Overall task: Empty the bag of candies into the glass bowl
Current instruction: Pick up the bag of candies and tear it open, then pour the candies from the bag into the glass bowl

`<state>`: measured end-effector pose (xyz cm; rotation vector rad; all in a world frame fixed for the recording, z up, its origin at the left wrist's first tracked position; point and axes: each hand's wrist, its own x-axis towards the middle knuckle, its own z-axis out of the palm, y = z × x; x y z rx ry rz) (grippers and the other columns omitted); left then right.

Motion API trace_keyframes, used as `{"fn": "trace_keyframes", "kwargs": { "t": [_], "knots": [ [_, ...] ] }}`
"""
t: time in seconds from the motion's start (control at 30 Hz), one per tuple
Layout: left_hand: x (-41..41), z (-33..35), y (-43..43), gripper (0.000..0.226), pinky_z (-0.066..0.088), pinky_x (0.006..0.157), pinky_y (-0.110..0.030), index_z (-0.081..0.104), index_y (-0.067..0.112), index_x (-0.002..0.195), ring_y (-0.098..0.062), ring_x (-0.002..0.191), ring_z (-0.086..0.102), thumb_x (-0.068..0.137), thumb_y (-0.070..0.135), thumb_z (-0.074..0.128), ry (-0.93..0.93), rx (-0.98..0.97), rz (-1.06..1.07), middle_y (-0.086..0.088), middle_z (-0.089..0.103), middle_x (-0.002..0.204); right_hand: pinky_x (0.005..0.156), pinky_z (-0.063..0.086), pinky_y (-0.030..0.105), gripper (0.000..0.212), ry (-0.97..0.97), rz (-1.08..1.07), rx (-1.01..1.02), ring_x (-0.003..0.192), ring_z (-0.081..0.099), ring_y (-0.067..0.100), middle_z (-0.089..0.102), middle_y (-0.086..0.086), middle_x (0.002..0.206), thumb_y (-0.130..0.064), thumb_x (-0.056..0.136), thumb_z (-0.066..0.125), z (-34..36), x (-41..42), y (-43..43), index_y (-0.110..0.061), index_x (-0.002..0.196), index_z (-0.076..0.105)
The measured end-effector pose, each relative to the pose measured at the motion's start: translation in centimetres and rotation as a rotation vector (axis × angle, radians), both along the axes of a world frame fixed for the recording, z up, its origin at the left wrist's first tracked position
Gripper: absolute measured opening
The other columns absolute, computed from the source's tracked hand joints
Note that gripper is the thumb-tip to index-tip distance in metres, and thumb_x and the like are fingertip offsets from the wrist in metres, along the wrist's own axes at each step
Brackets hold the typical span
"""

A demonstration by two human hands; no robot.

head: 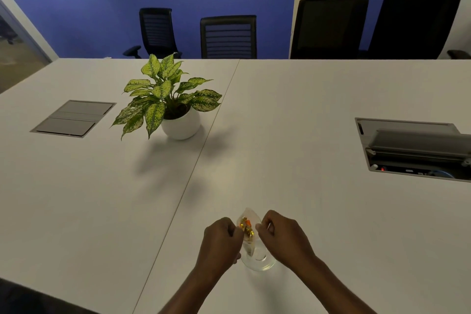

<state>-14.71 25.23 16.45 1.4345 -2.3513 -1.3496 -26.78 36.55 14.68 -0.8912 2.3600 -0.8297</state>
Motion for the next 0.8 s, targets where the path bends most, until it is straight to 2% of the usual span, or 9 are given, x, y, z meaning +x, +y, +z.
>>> {"fn": "trace_keyframes", "kwargs": {
  "t": [0.03,0.1,0.17,0.33,0.47,0.57,0.63,0.7,0.8],
  "knots": [
    [-0.1,0.1,0.0,0.022,0.063,0.054,-0.039,0.063,0.0,0.084,-0.023,0.056,0.074,0.094,0.018,0.057,0.005,-0.003,-0.002,-0.016,0.074,0.074,0.063,0.043,0.026,0.016,0.037,0.008,-0.024,0.067,0.056,0.012,0.058,-0.008,0.068,-0.04,0.1,0.059,0.1,0.2,0.0,-0.024,0.102,0.057],
    [-0.2,0.1,-0.2,0.024,0.063,0.06,-0.048,0.064,-0.002,0.084,-0.032,0.065,0.075,0.095,0.017,0.055,0.007,-0.031,-0.017,-0.019,0.074,0.076,0.066,0.043,0.025,0.022,0.076,0.049,-0.085,0.07,0.055,0.012,0.058,-0.01,0.074,-0.038,0.101,0.057,0.5,0.6,0.2,-0.028,0.119,0.053],
    [-0.2,0.3,-0.4,0.027,0.063,0.065,-0.051,0.065,-0.003,0.084,-0.035,0.069,0.074,0.096,0.017,0.053,-0.001,-0.057,-0.033,-0.02,0.074,0.077,0.067,0.045,0.022,0.023,0.071,0.14,-0.129,0.073,0.057,0.008,0.061,-0.012,0.083,-0.039,0.102,0.053,1.1,1.1,0.2,-0.031,0.124,0.054],
    [-0.1,0.5,-1.0,0.029,0.064,0.058,-0.047,0.065,-0.003,0.083,-0.033,0.061,0.075,0.097,0.016,0.048,-0.006,-0.038,-0.075,-0.019,0.075,0.072,0.075,0.048,0.026,0.027,0.093,0.35,-0.051,0.086,0.062,0.01,0.068,-0.007,0.103,-0.047,0.101,0.049,1.3,2.3,0.4,-0.027,0.111,0.065],
    [0.5,0.2,-1.4,0.026,0.062,0.061,-0.044,0.066,-0.003,0.083,-0.032,0.063,0.076,0.093,0.014,0.049,0.003,0.034,-0.073,-0.018,0.076,0.071,0.07,0.044,0.027,0.03,0.162,0.368,-0.007,0.085,0.063,0.015,0.069,-0.003,0.102,-0.046,0.101,0.049,1.0,2.8,-0.2,-0.021,0.105,0.065],
    [0.9,-0.2,-1.4,0.026,0.062,0.063,-0.046,0.067,-0.004,0.083,-0.035,0.065,0.075,0.092,0.013,0.05,0.007,0.059,-0.045,-0.019,0.076,0.074,0.074,0.049,0.03,0.037,0.176,0.408,0.018,0.09,0.065,0.015,0.07,-0.005,0.099,-0.057,0.095,0.052,1.0,3.3,-0.5,-0.024,0.102,0.067],
    [1.2,-0.7,-1.6,0.026,0.062,0.064,-0.046,0.067,-0.005,0.084,-0.038,0.07,0.075,0.092,0.014,0.051,0.017,0.078,-0.032,-0.02,0.076,0.077,0.075,0.05,0.031,0.034,0.204,0.42,0.047,0.093,0.065,0.016,0.071,-0.005,0.101,-0.055,0.093,0.056,0.8,3.7,-0.8,-0.025,0.104,0.068],
    [1.5,-1.1,-1.9,0.031,0.06,0.06,-0.042,0.067,-0.005,0.084,-0.036,0.07,0.075,0.096,0.02,0.052,0.055,0.113,-0.029,-0.018,0.076,0.075,0.07,0.043,0.028,0.026,0.259,0.415,0.063,0.094,0.066,0.019,0.071,-0.002,0.101,-0.042,0.098,0.053,0.4,4.0,-1.1,-0.022,0.102,0.068],
    [2.1,-1.9,-2.7,0.045,0.051,0.054,-0.029,0.067,0.003,0.084,-0.02,0.058,0.072,0.1,0.042,0.052,0.157,0.152,0.065,-0.009,0.075,0.07,0.065,0.042,0.027,0.026,0.23,0.348,0.04,0.082,0.066,0.016,0.071,-0.004,0.089,-0.038,0.1,0.052,0.3,4.2,-1.6,-0.019,0.091,0.068]
  ]
}}
